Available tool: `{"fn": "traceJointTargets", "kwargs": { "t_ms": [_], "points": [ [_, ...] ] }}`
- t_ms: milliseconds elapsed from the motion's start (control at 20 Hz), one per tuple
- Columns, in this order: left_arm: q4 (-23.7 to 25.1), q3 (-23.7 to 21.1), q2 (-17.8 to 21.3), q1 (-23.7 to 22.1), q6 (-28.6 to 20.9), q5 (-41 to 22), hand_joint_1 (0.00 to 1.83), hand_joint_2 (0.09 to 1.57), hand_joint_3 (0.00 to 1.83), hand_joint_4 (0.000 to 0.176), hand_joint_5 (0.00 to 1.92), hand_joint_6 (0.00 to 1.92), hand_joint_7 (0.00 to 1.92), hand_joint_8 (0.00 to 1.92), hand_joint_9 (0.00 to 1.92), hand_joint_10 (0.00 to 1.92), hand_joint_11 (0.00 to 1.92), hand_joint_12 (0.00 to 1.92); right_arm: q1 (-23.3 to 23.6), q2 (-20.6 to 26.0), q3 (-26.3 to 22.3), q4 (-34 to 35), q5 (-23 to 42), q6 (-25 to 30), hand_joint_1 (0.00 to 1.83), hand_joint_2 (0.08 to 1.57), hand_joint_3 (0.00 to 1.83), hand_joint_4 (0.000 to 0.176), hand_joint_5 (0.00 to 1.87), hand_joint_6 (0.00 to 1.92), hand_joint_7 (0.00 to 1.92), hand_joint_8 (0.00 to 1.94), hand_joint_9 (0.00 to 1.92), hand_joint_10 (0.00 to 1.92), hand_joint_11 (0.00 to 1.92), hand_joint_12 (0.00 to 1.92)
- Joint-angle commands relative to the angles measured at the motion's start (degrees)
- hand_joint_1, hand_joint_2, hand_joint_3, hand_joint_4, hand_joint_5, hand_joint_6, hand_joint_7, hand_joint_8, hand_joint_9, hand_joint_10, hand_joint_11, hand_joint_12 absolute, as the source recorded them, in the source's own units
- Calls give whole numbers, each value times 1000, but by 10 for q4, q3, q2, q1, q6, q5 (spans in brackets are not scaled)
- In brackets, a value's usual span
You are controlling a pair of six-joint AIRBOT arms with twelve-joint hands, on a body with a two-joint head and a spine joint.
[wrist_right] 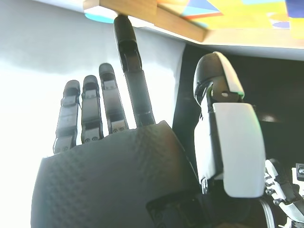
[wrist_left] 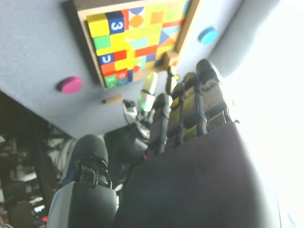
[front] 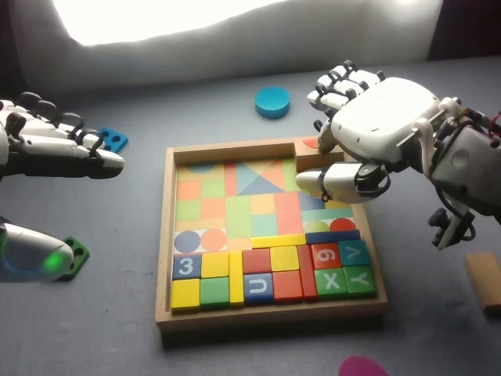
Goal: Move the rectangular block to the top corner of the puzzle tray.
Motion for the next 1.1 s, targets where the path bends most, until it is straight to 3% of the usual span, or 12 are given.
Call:
{"fn": "traceJointTargets", "kwargs": {
  "t_ms": [0,200,250,650,1050],
  "points": [
    [6,1,-3,-8,-2,48,100,1314,2,31,81,2,49,2,34,2,0,299,0,2,6,-4,25,-5,0,1191,0,0,804,66,130,7,0,0,0,0],
    [6,1,-3,-8,-2,48,123,1307,0,29,76,0,47,0,32,0,0,313,3,1,6,-4,25,-5,0,1197,0,0,814,68,145,11,0,0,0,0],
    [6,1,-3,-7,-2,48,126,1304,0,31,89,3,66,4,57,6,0,390,4,1,6,-4,25,-5,0,1197,0,0,810,66,147,11,0,0,0,0],
    [6,0,-3,-7,-2,48,158,1305,0,30,95,4,61,1,42,2,0,244,28,10,6,-4,33,3,0,1195,0,0,800,58,159,16,0,0,0,0],
    [6,0,-3,-7,-2,48,116,1311,1,29,84,1,70,4,49,5,0,294,55,17,6,-4,36,16,0,1198,1,0,794,53,142,5,0,0,0,0]
  ]
}}
